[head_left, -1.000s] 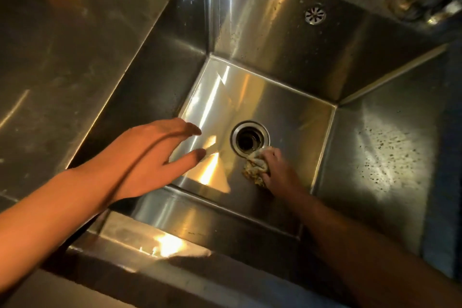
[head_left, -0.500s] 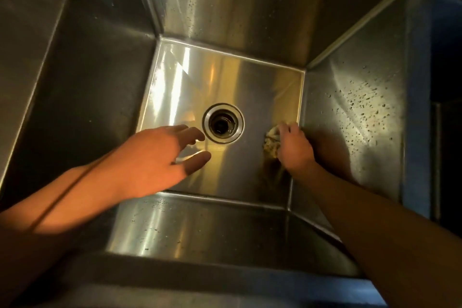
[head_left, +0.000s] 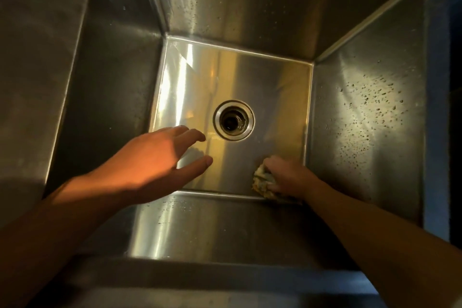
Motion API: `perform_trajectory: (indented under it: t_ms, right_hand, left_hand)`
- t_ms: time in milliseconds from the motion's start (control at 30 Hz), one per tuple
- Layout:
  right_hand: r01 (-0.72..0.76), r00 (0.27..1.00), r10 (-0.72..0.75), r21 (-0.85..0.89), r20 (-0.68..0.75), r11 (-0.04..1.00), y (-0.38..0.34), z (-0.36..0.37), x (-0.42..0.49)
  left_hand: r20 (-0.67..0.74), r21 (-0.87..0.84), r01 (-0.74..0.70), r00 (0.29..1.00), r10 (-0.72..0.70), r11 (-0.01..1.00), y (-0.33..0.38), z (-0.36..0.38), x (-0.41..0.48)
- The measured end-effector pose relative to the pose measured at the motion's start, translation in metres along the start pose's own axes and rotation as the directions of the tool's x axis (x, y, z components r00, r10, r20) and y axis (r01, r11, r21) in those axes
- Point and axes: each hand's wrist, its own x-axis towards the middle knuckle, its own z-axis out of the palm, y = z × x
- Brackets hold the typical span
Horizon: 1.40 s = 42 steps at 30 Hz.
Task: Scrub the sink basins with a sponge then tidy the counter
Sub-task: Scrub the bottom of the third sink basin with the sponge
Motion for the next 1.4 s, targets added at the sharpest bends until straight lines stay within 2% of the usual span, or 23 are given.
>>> perform_trajectory:
  t_ms: [233, 433, 633, 867, 967, 1133, 1400]
  right_hand:
    - [0.129, 0.989, -0.122, 0.073, -0.089, 0.989, -0.044, 0.0, 0.029]
    - [0.237, 0.968, -0.242, -0.078, -0.069, 0.968, -0.038, -0.007, 0.025]
    - [0.206, 0.973, -0.206, -0.012, -0.106, 0.979, -0.038, 0.0, 0.022]
    - [0.217, 0.968, -0.163, 0.301, -0.193, 0.929, -0.097, 0.012, 0.049]
    - [0.207, 0.962, -0.116, 0.382, -0.248, 0.901, -0.108, 0.008, 0.062]
    - [0.211, 0.947, -0.101, 0.351, -0.307, 0.912, -0.089, -0.004, 0.066]
    - [0.181, 0.961, -0.121, 0.231, -0.25, 0.956, -0.043, -0.002, 0.048]
  left_hand:
    - [0.019, 0.063, -0.002, 1.0, 0.001, 0.998, -0.006, 0.004, -0.001]
    - [0.036, 0.034, 0.066, 0.997, -0.067, 0.997, -0.005, 0.008, 0.008]
    - [0.042, -0.045, 0.09, 0.995, -0.088, 0.995, -0.002, 0.012, 0.012]
    - [0.029, -0.07, 0.144, 0.989, -0.142, 0.987, -0.003, 0.007, 0.014]
    - [0.021, -0.056, 0.142, 0.99, -0.141, 0.988, -0.004, 0.005, 0.014]
    - [0.007, -0.053, 0.16, 0.987, -0.16, 0.986, -0.006, 0.003, 0.015]
    - [-0.011, -0.081, 0.165, 0.986, -0.166, 0.983, -0.006, 0.004, 0.016]
